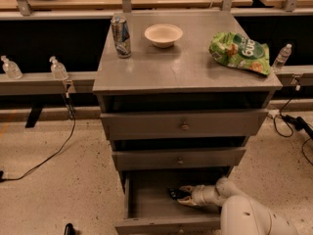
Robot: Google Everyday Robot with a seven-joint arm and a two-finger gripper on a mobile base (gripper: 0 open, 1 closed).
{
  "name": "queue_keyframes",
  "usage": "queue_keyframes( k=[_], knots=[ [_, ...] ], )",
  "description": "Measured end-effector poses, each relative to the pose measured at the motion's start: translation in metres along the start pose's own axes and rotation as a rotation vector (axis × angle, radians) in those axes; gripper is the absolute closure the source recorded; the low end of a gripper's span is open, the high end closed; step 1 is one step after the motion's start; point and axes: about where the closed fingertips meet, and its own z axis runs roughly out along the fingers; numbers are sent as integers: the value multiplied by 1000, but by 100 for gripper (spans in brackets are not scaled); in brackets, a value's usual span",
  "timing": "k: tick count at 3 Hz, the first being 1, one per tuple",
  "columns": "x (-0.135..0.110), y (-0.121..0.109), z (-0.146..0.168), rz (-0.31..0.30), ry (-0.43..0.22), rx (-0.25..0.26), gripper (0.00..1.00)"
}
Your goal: Pick rxbar blueberry from bottom drawer and place on counter
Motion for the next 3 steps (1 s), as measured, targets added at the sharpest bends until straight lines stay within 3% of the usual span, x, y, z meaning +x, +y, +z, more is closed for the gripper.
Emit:
queue_keyframes(
  k=[1,2,3],
  knots=[
    [0,0,0,0,0,0,100],
    [-9,-4,-27,-11,-69,59,100],
    [-39,-2,-101,-60,-235,161,100]
  ],
)
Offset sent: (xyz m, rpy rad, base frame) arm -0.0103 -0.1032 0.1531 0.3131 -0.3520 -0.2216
